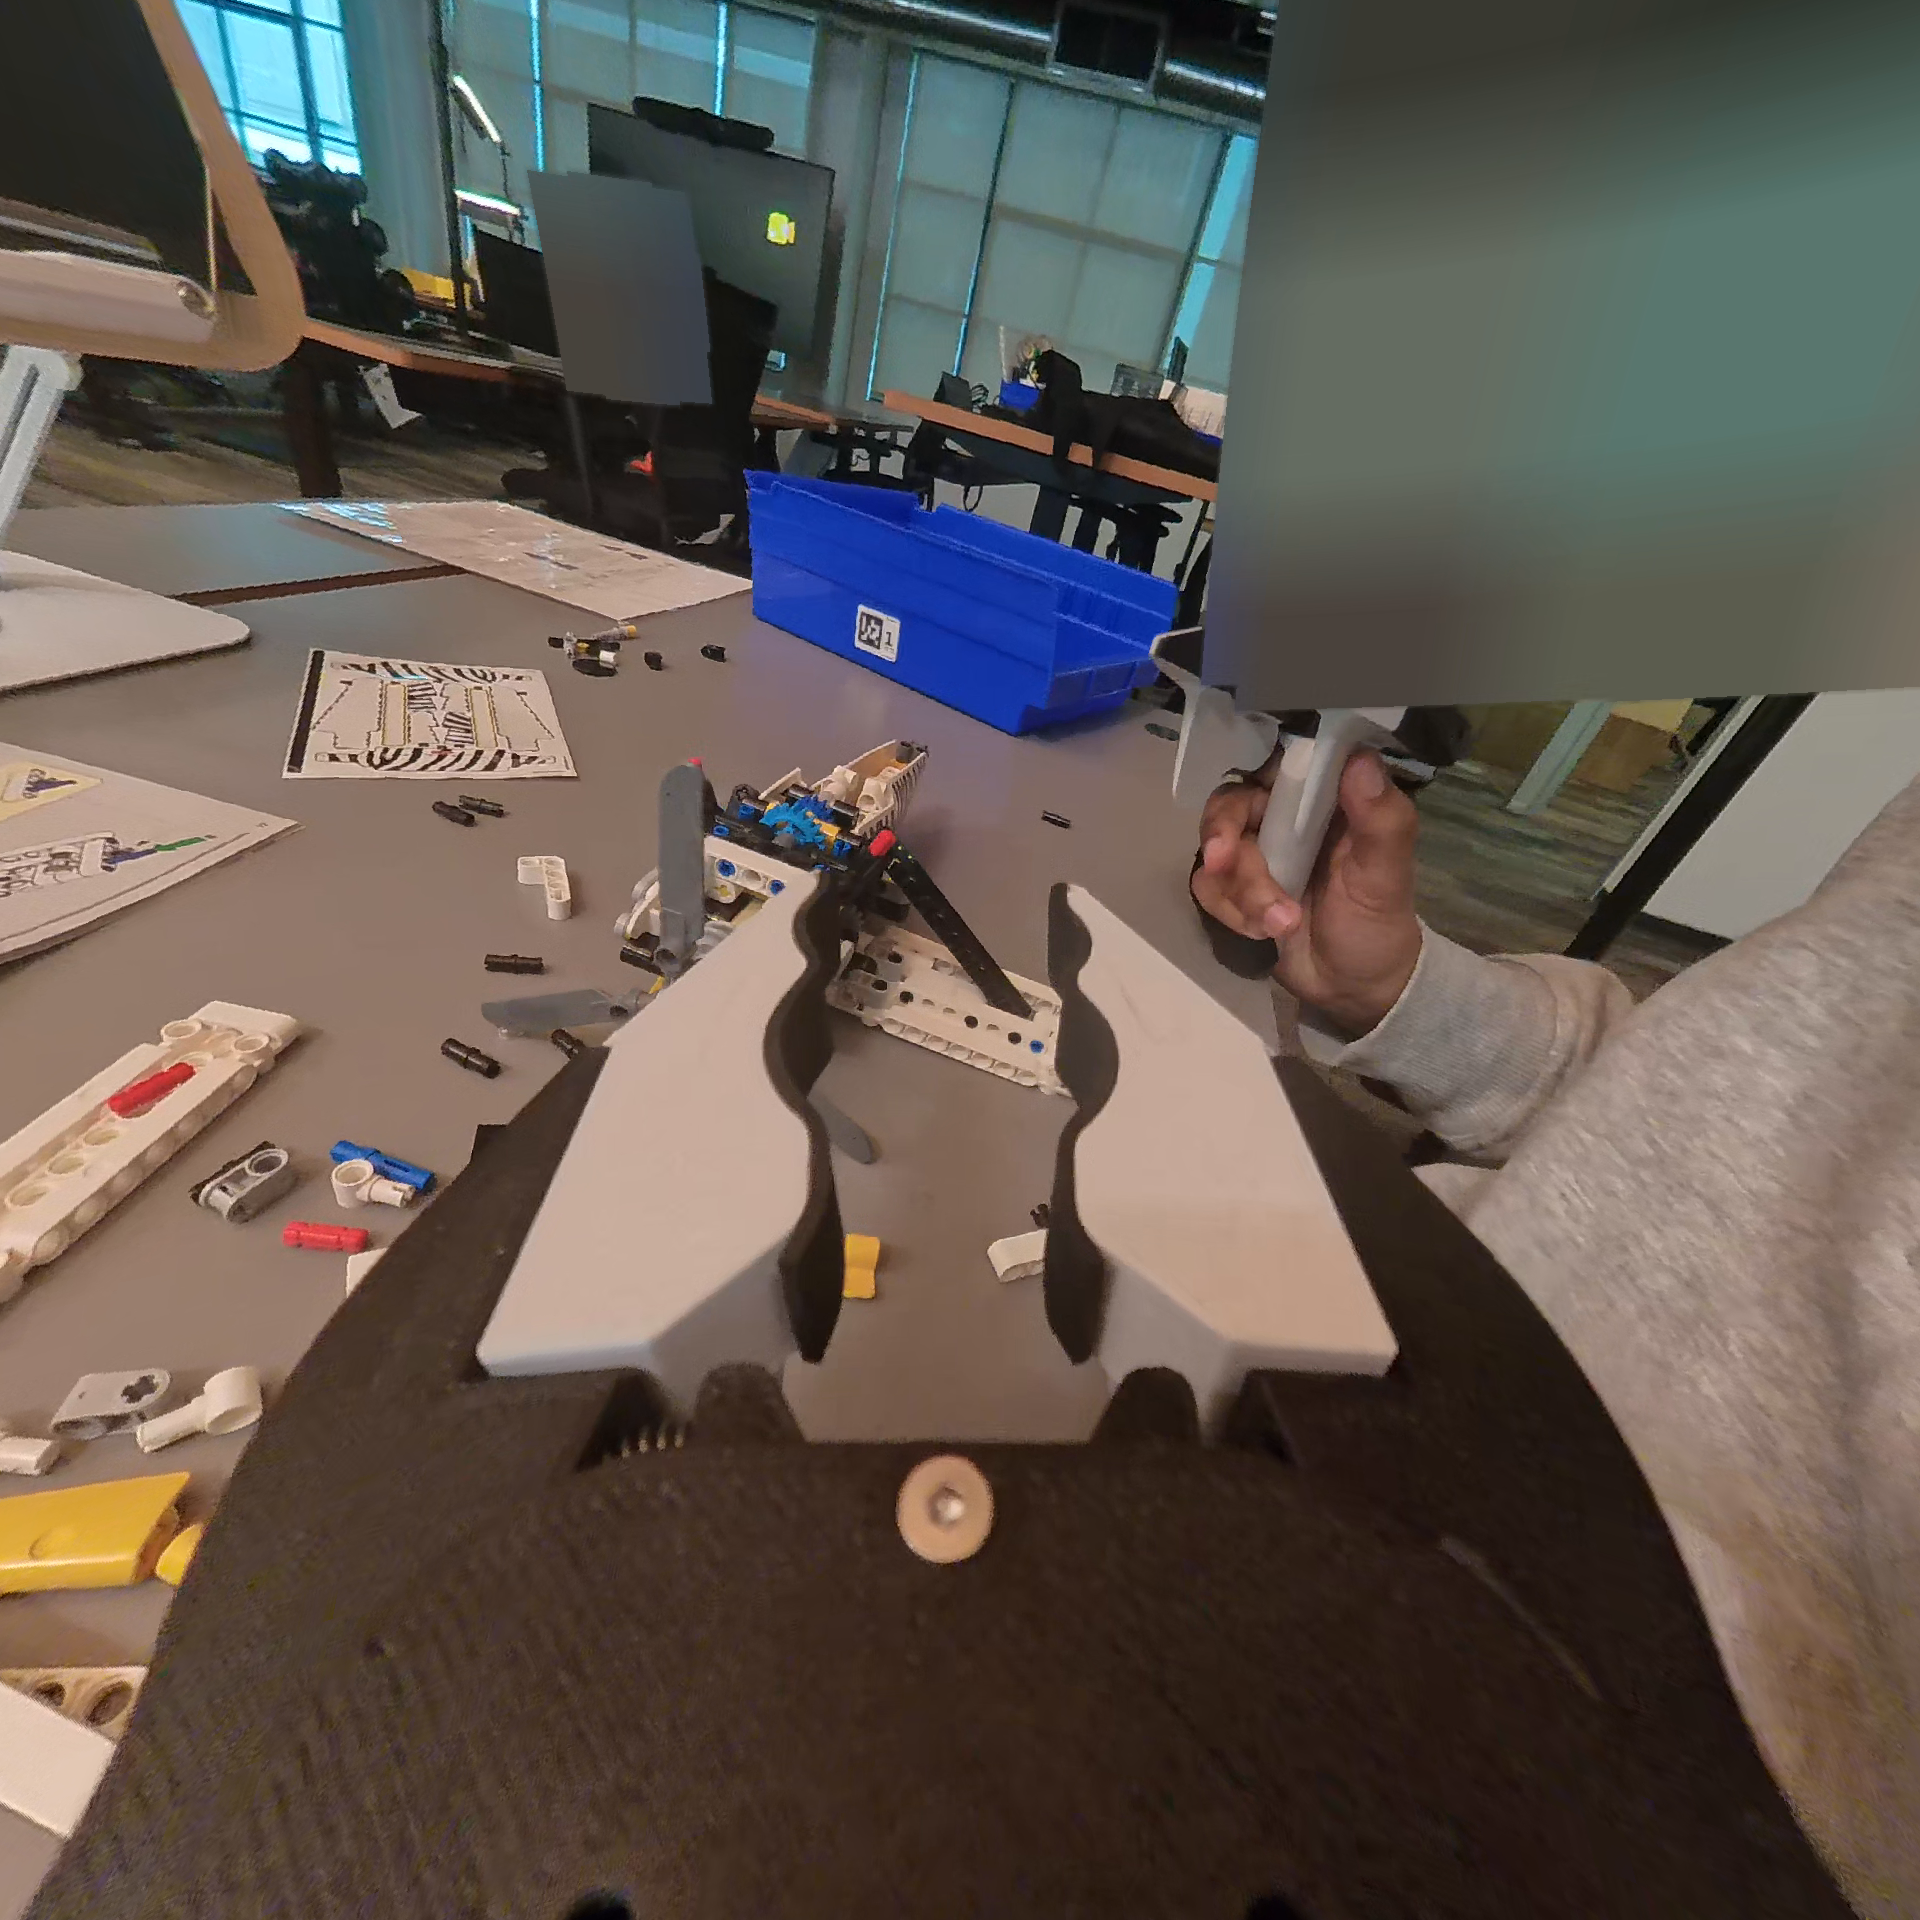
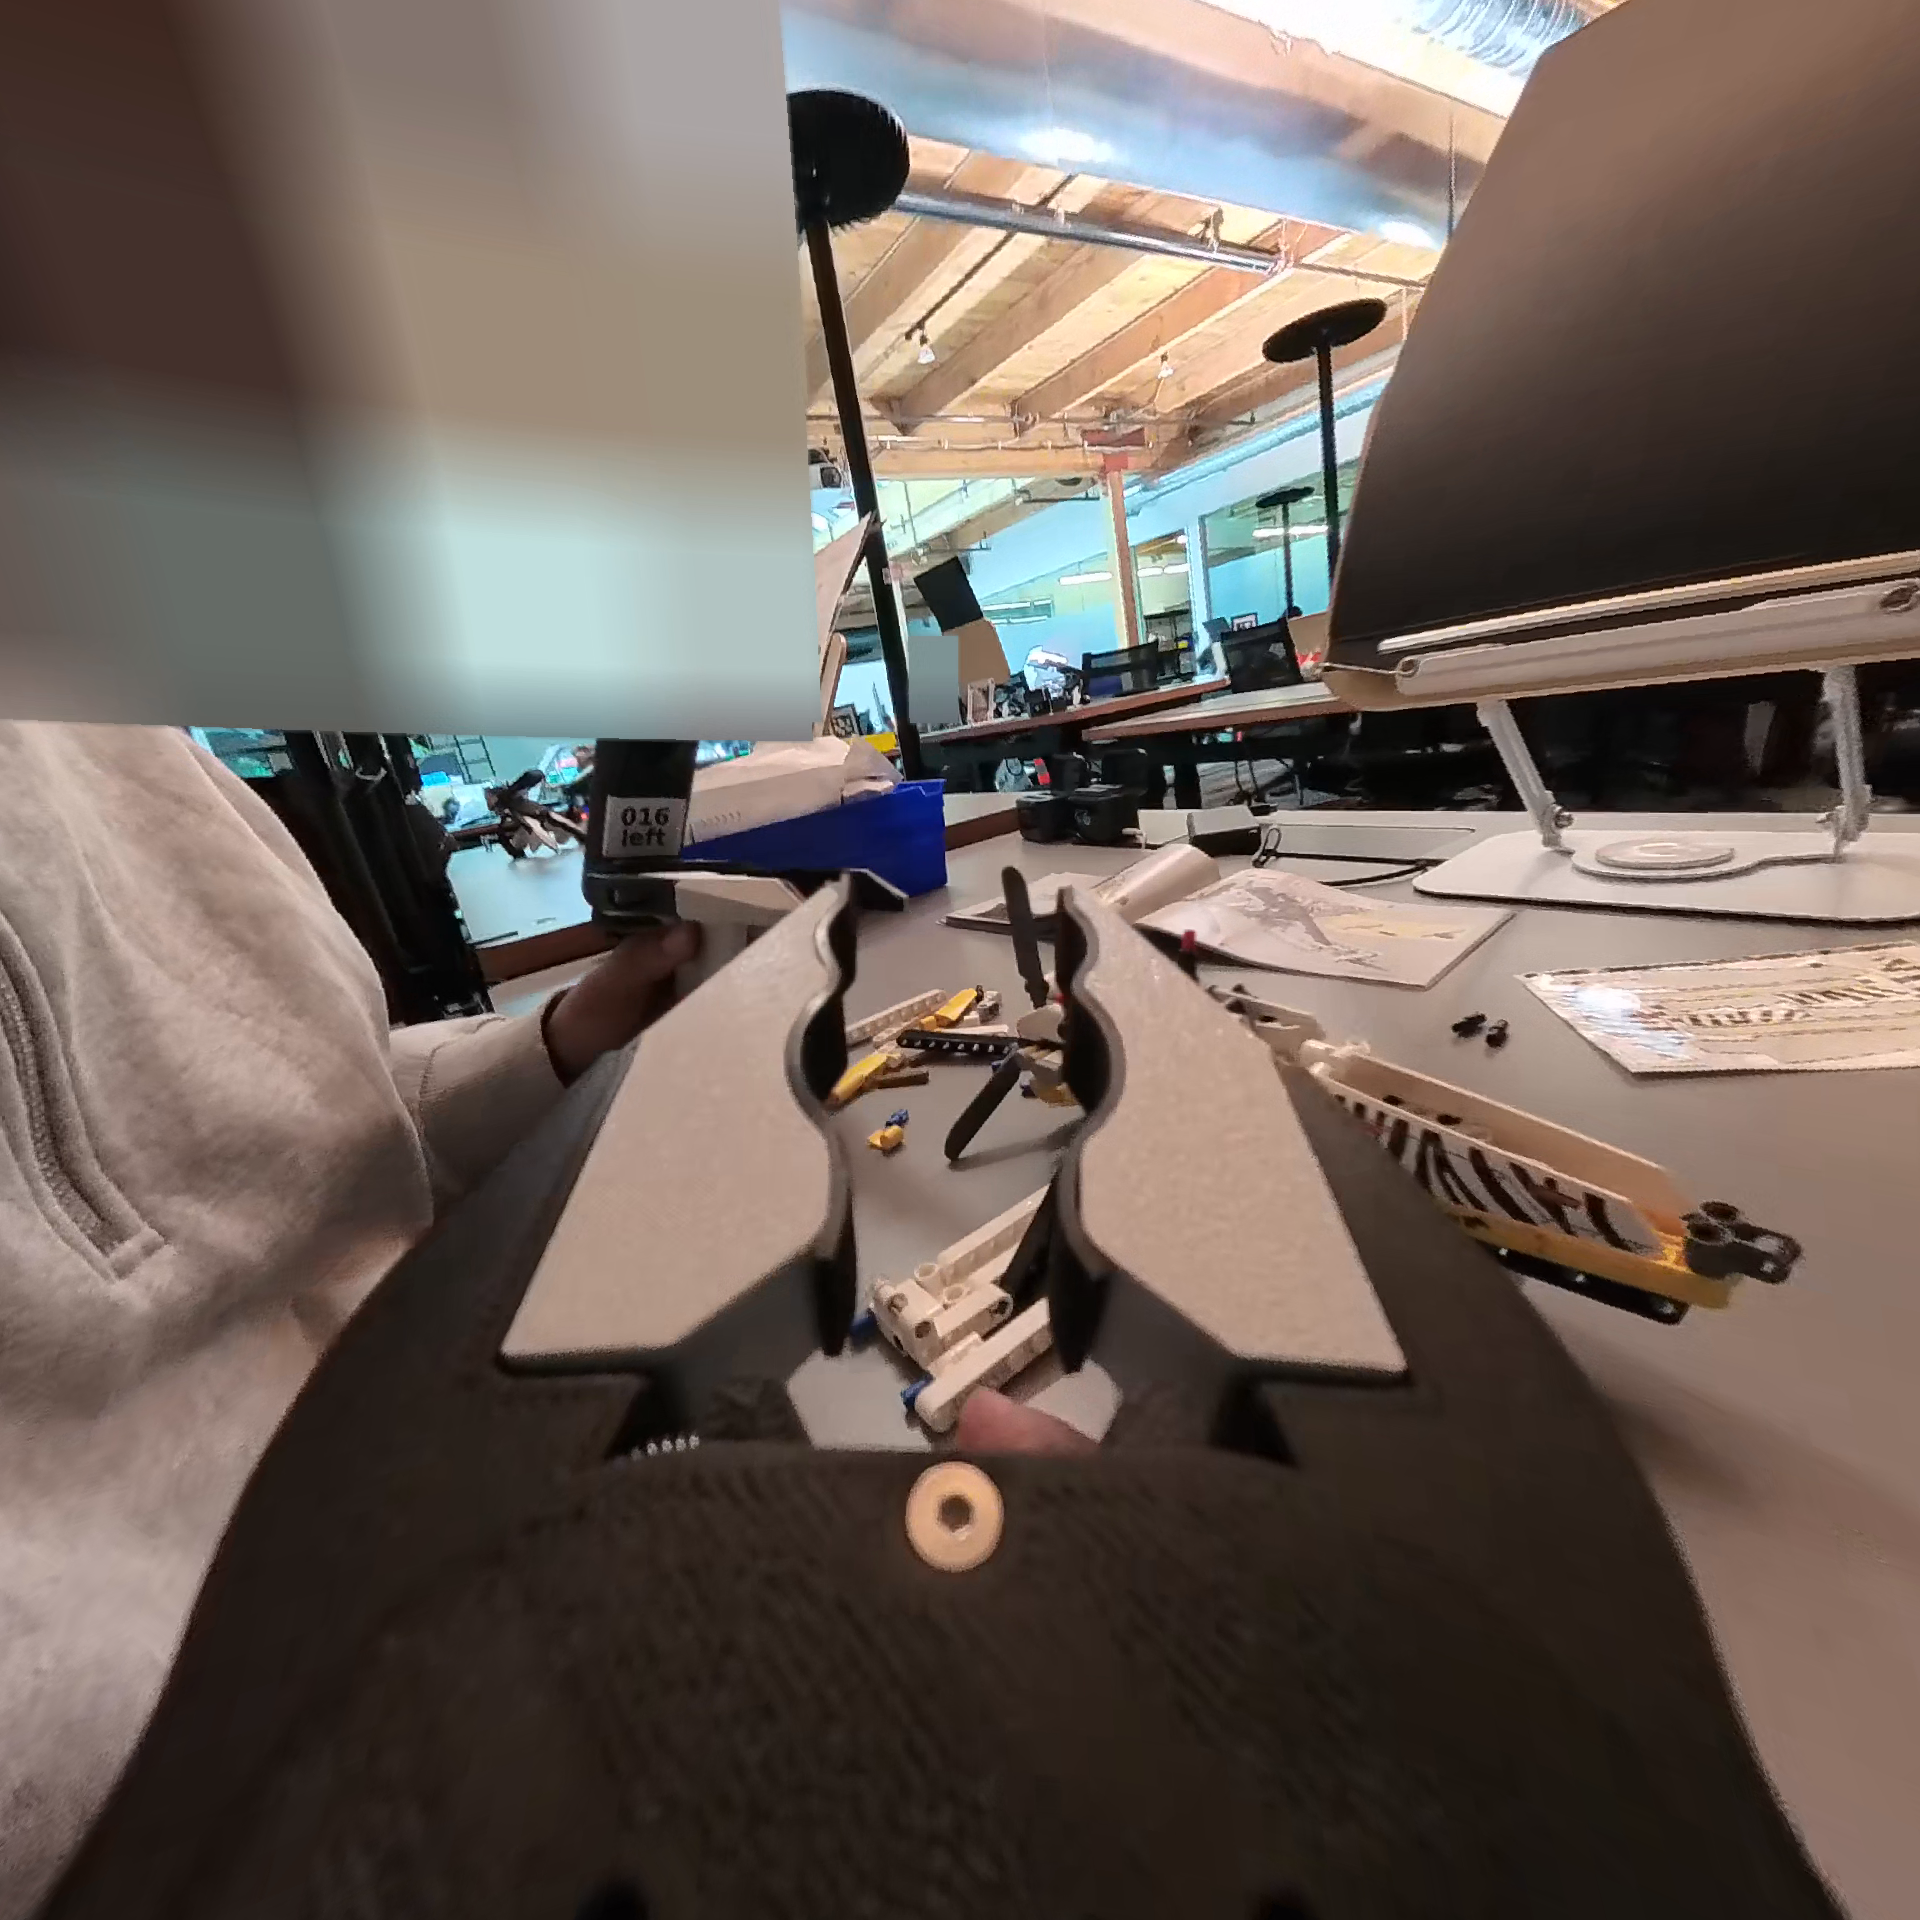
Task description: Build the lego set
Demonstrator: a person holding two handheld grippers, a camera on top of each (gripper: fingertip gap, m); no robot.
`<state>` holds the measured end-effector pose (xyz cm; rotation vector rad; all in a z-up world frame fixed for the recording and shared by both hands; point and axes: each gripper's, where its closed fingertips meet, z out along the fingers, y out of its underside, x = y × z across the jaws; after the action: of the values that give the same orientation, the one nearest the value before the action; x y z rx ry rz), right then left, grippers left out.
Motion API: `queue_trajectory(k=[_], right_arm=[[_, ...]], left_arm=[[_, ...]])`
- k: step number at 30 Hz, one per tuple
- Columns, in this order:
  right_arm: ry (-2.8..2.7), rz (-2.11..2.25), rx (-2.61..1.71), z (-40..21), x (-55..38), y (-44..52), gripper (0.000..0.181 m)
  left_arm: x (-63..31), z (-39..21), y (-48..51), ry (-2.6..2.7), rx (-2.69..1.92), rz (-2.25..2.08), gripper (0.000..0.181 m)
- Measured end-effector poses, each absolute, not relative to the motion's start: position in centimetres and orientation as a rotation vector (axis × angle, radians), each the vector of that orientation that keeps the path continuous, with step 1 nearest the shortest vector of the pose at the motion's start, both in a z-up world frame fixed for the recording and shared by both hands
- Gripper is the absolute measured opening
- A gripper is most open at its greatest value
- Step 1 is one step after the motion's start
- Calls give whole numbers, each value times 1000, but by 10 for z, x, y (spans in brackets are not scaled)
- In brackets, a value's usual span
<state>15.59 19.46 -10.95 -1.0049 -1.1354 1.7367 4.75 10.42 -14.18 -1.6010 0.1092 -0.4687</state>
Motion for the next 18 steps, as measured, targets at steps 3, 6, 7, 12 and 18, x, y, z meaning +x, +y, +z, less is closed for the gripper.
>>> queue_trajectory(k=[3, 6, 7, 12, 18], right_arm=[[-1120, 1746, -999, -108, 158, 196, 36], [-1127, 1737, -995, -108, 157, 195, 36], [-1129, 1735, -994, -108, 157, 194, 36], [-1106, 1735, -988, -107, 159, 196, 36], [-1088, 1754, -982, -105, 161, 198, 36]], left_arm=[[50, -142, 104, 126, -1605, -454, 37], [50, -142, 104, 127, -1602, -450, 37], [50, -142, 104, 126, -1601, -450, 37], [50, -142, 103, 123, -1602, -454, 37], [51, -141, 103, 128, -1598, -445, 36]])
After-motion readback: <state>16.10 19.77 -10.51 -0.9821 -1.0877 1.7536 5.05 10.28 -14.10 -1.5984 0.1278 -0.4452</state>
